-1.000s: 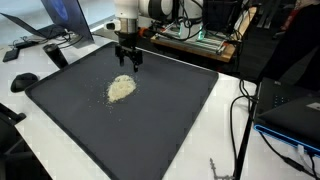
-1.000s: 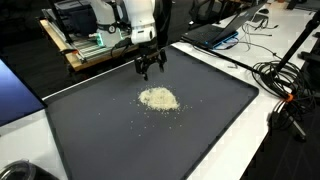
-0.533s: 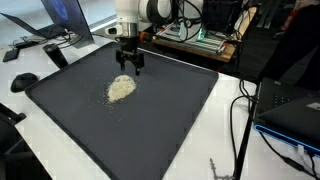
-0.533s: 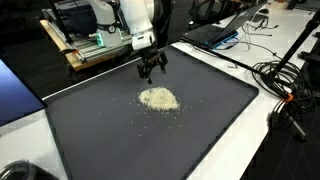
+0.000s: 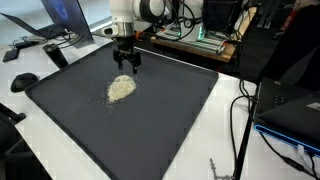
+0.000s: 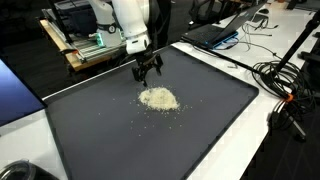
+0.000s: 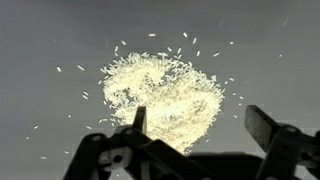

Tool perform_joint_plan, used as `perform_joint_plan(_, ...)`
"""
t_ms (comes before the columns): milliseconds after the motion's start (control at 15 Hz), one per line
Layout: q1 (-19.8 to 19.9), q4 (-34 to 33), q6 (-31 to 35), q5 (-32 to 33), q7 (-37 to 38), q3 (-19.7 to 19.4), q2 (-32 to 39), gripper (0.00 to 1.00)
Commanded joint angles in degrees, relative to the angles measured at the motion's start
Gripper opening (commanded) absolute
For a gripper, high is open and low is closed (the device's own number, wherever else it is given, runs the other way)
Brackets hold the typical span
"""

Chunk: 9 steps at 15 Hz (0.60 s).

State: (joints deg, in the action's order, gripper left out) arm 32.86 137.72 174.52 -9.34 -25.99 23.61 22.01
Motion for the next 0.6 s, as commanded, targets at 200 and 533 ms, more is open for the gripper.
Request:
perform_joint_plan(200, -2.92, -3.87, -7.67, 1.9, -3.51, -4.08, -0.32, 1.0)
perform_joint_plan(533, -2.25, -5.24, -4.87, 0.97, -11.7, -3.49, 2.5, 1.0)
